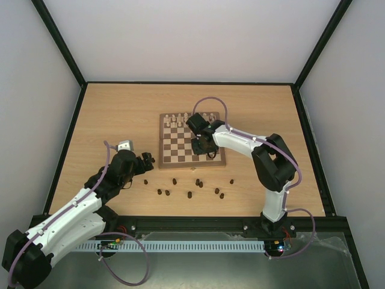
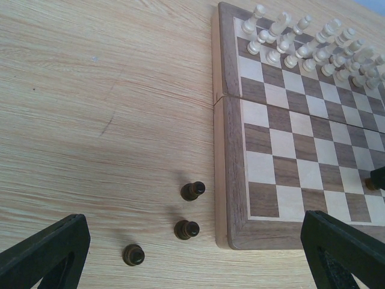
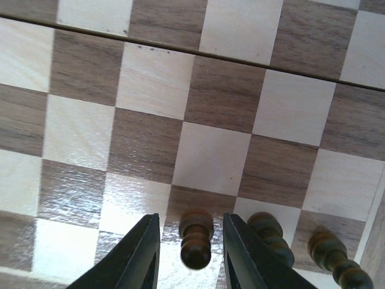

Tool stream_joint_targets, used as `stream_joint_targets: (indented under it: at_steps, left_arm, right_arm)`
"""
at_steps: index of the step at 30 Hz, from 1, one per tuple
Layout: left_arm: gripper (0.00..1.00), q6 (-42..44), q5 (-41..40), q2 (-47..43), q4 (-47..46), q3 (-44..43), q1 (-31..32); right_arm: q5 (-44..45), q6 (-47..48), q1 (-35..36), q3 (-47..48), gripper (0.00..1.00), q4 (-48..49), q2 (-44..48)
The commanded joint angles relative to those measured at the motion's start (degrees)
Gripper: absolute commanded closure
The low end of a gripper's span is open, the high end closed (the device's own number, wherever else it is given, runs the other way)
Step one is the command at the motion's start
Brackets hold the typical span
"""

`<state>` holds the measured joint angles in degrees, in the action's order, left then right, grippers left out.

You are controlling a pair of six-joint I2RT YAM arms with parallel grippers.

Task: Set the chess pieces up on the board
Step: Place the chess piece on the chessboard, then pick up the chess piece at the center of the board.

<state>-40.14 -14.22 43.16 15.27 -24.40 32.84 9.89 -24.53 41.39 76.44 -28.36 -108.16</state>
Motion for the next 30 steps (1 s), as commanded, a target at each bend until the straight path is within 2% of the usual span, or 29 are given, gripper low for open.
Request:
stream_joint_targets:
  at_steps: [1, 5, 8, 12, 14, 21, 27, 30]
  left_arm:
    - [0.01, -0.1, -0.8, -0.3, -0.4, -0.8, 0.1]
    - [0.01, -0.2, -0.6, -0.5, -0.2, -1.1, 0.1]
    - [0.01, -0.2, -0.1, -0.2, -0.2, -1.3, 0.1]
    - [0.01, -0.2, -0.3, 0.4, 0.2, -1.8, 0.1]
    - [0.01, 0.0, -0.2, 0.6, 0.4, -2.2, 0.0]
    - [0.01, 0.8, -0.3, 3.9, 0.2, -3.7, -0.2]
    - [0.01, 2.8, 1.1, 12.6, 0.6, -8.1, -0.7]
    - [0.06, 4.5, 4.8, 18.4, 1.4, -10.7, -1.5]
  right_arm:
    - [-1.9, 0.4, 0.4, 0.6, 0.69, -0.7, 4.9]
    - [-3.1, 0.1, 0.4, -1.7, 0.63, 0.7, 11.4]
    - [-3.1, -0.3, 0.4, -4.6, 0.50, 1.1, 16.5]
    - [-3.3, -1.4, 0.4, -10.1, 0.24, 1.2, 22.3]
    - [-3.2, -2.2, 0.4, -13.5, 0.00, 1.5, 25.3]
    - [-2.9, -5.4, 0.4, -22.2, 0.01, 3.1, 32.7]
    - [-1.2, -6.2, 0.4, -25.6, 0.02, 4.2, 35.2]
    - [-1.0, -5.9, 0.4, -26.5, 0.05, 5.1, 35.9]
